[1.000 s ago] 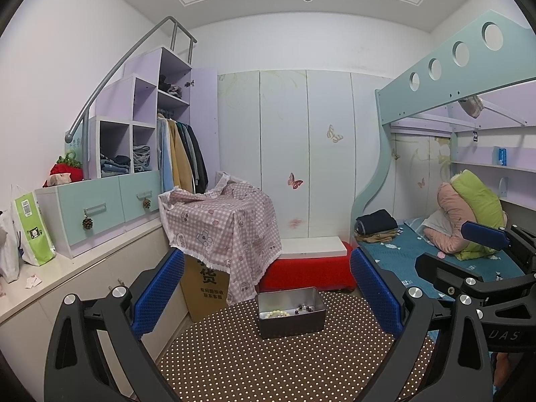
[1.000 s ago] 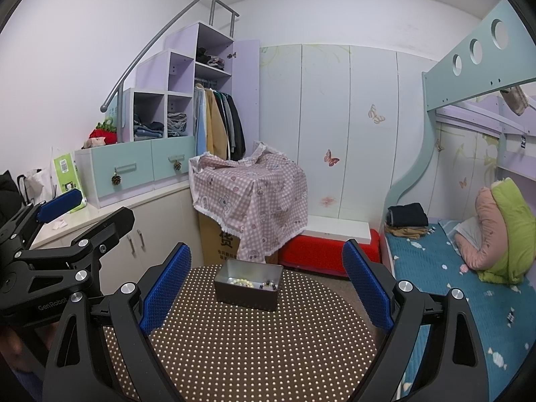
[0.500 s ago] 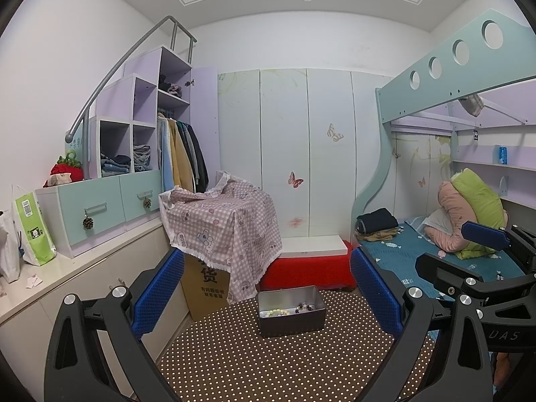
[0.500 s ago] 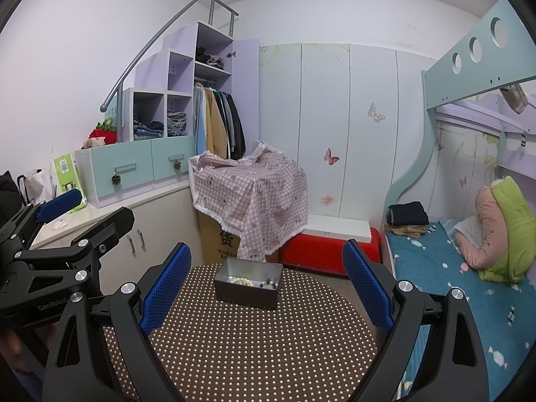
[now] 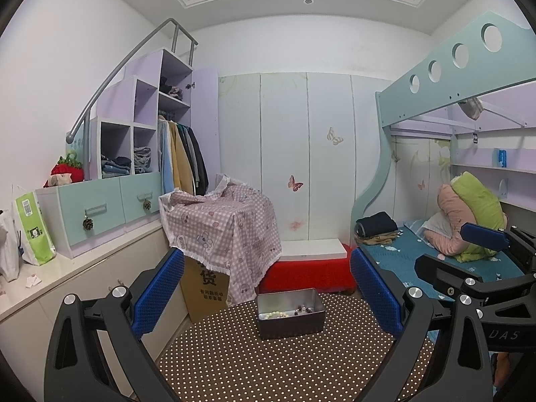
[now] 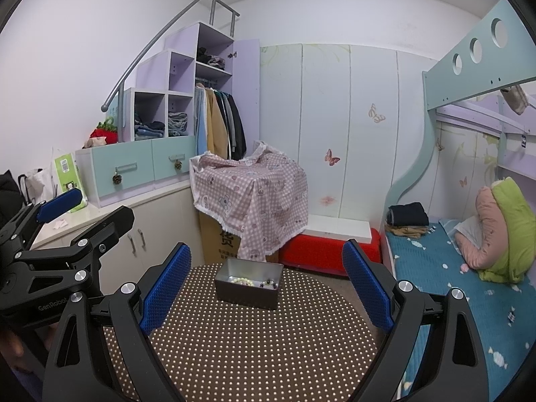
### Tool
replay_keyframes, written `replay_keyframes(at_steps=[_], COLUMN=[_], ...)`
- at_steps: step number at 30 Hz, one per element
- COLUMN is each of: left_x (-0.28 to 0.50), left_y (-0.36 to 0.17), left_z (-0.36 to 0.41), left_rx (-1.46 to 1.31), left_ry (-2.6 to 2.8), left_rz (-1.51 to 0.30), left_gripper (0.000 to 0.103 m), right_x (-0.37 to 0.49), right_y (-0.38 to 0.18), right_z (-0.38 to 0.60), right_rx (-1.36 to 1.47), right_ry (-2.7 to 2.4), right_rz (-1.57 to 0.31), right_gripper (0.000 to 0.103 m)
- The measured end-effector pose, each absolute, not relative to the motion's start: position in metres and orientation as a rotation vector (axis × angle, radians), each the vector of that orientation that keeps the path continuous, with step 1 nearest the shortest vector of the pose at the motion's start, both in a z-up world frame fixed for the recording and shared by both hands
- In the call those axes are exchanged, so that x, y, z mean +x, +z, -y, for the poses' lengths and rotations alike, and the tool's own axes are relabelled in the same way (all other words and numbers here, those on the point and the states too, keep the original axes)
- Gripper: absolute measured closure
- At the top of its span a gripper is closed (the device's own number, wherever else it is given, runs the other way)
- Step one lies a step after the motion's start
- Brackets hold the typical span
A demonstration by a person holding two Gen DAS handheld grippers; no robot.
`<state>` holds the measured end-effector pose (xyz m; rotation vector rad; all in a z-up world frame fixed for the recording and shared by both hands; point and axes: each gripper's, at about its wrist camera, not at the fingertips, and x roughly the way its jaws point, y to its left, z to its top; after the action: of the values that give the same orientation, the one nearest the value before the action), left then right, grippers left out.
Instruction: Organize jewelry
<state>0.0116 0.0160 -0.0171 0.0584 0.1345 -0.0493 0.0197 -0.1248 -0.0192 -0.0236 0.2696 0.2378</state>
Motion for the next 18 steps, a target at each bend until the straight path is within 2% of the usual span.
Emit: replay_keyframes(at_steps=[18], left_x=[0.0116], left_y=[-0.0137], left_z=[-0.0135], left_rx=[0.066], left_ry=[-0.044], left_rz=[-0.132], left_gripper=[0.007], right_x=[0.0186], right_y=[-0.0193], right_z=[0.1241], right_rx=[-0.026], right_ry=[0.237], right_rz=[-0.269], right_gripper=[0.014])
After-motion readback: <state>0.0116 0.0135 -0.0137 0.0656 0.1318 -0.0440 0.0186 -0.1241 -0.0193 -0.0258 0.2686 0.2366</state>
